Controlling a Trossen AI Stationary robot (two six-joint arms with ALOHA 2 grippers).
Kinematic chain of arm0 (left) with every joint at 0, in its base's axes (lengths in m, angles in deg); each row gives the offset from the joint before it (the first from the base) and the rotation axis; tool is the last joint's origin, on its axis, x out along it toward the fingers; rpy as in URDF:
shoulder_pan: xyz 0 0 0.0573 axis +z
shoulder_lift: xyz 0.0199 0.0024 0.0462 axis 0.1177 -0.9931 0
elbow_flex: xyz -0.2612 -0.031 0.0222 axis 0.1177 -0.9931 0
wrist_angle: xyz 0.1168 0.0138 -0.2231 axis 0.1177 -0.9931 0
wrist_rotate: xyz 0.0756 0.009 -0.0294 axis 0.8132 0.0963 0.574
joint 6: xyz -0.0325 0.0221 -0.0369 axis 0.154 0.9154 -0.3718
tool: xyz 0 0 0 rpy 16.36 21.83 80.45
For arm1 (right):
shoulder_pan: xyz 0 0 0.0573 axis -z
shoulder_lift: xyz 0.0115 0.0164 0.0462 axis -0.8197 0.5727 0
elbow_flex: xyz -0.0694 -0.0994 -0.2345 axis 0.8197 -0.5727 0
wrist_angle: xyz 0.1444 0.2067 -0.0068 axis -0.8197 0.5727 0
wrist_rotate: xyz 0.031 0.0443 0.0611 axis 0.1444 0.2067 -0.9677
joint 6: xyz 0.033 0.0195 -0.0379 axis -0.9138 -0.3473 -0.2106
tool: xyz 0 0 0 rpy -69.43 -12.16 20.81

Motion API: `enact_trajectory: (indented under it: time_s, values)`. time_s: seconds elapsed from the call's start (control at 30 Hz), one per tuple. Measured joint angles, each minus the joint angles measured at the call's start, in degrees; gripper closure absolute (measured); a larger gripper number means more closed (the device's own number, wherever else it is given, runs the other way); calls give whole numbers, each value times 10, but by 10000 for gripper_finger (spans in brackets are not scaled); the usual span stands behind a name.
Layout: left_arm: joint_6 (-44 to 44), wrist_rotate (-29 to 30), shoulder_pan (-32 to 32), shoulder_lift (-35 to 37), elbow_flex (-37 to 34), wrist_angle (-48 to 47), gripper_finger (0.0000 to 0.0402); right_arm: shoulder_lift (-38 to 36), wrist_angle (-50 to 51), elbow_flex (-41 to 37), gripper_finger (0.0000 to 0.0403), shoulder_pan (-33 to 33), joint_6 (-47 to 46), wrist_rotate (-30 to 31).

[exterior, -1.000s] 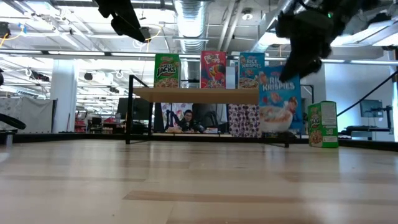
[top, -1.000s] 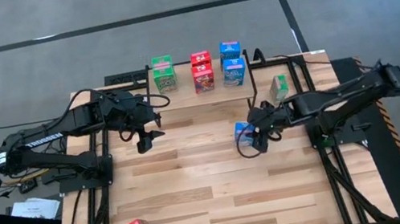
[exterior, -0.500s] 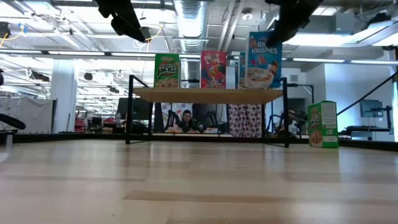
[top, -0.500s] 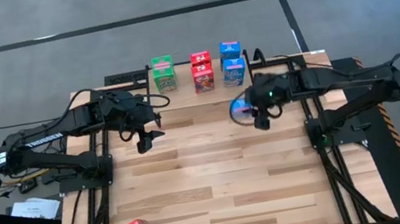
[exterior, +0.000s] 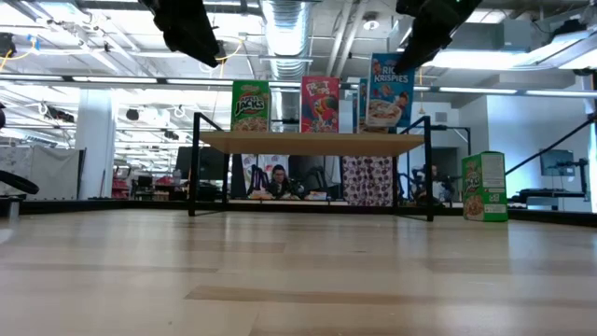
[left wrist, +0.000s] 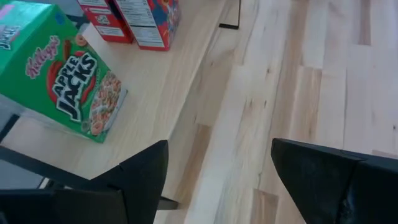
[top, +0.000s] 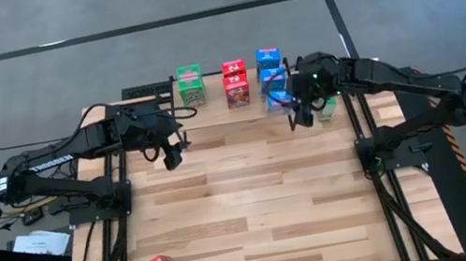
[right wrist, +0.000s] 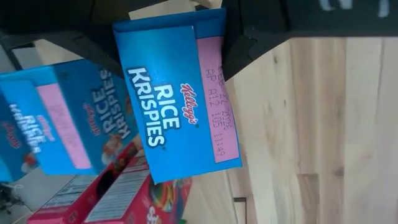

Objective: Stack cereal on shelf
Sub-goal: Put the blue cereal box on the shelf aligned with the other blue cereal box

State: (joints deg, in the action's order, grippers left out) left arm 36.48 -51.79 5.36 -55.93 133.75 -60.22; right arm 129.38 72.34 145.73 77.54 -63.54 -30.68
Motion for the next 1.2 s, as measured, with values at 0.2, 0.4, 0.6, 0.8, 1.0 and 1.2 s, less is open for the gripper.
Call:
enact_trajectory:
  time_s: [0.2,0.4,0.6,0.8,1.0,1.2]
  values:
    - [-3,-2,0,0,0,0,127,1,-15,0,195,15,13,-25]
    - [-1,-2,0,0,0,0,127,2,-20,0,195,18,19,-32]
    - [1,-2,0,0,0,0,127,9,-23,0,195,28,24,-73]
    - [-2,-3,0,0,0,0,127,20,-21,0,195,37,25,-56]
    - [-3,-3,0,0,0,0,127,37,-25,0,195,43,25,-57]
    - [1,-3,0,0,0,-1,127,38,-25,1,180,43,25,-56]
